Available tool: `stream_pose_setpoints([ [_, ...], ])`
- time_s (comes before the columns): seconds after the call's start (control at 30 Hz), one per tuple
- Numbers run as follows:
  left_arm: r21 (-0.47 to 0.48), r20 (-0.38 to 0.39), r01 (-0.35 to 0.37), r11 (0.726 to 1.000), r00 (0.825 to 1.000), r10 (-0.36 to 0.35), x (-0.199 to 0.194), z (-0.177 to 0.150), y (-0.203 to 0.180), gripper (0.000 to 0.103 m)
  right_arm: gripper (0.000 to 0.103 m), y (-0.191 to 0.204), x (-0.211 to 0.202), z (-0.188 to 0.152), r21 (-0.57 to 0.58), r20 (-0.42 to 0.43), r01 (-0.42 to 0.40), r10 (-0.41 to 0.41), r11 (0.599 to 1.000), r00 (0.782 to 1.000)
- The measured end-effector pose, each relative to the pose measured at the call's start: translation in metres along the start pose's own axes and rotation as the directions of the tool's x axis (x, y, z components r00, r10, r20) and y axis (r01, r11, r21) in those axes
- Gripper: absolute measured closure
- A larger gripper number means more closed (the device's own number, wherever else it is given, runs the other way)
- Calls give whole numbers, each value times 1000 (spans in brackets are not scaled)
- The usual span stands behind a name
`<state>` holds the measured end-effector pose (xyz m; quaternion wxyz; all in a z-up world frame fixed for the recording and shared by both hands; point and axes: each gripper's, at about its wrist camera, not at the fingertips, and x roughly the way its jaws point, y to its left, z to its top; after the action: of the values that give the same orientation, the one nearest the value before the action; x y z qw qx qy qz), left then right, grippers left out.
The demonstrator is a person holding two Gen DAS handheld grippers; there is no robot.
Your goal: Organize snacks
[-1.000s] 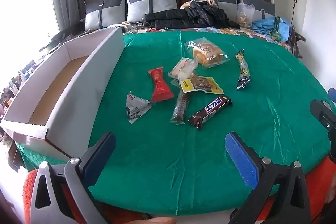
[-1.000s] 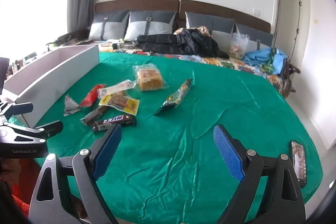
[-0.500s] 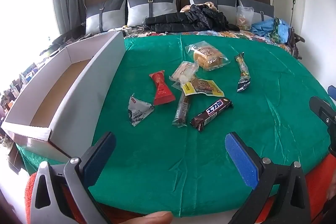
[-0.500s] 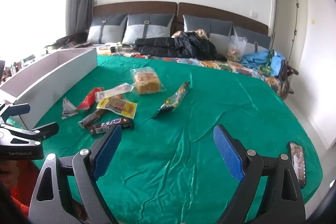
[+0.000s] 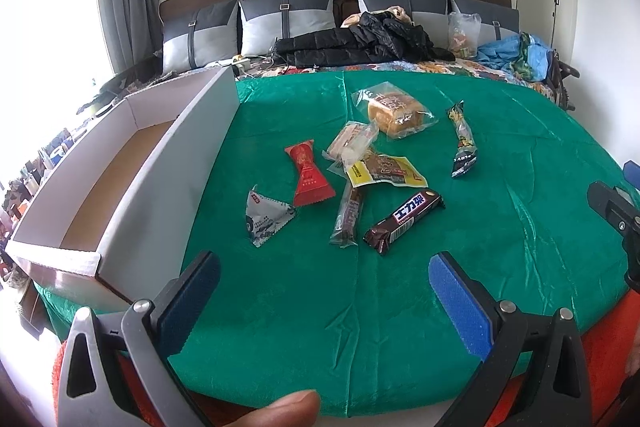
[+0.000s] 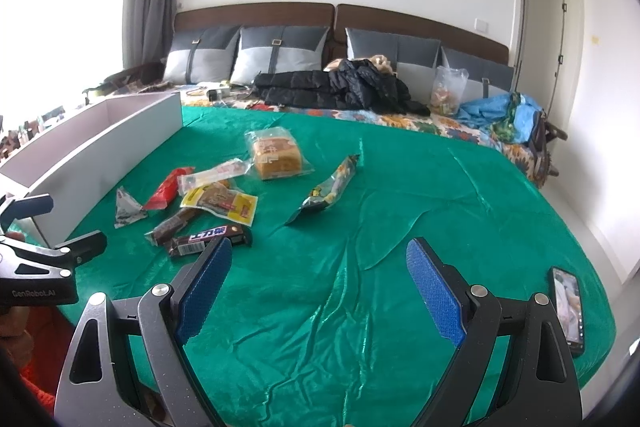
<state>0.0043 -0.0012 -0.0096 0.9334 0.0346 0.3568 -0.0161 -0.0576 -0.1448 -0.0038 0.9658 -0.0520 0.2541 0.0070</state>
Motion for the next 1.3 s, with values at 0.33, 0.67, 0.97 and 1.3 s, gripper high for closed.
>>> stream_pose_setpoints([
  [0.33,-15,-21,-7,1000,1000,7,3,-2,3,0,12,-3,1,-3,5,0,6,-6,1000,1000],
  [0.67,-47,-30,7,999,1000,-8,6,-1,7,0,12,-2,0,-5,4,10,6,-6,1000,1000],
  [0.97,-59,-95,36,998,995,-42,16,-5,6,0,12,-8,3,-7,18,-4,13,-13,1000,1000],
  [1.3,-51,-137,44,998,989,-50,24,-9,6,0,12,-3,9,-12,-4,-31,2,-2,1000,1000],
])
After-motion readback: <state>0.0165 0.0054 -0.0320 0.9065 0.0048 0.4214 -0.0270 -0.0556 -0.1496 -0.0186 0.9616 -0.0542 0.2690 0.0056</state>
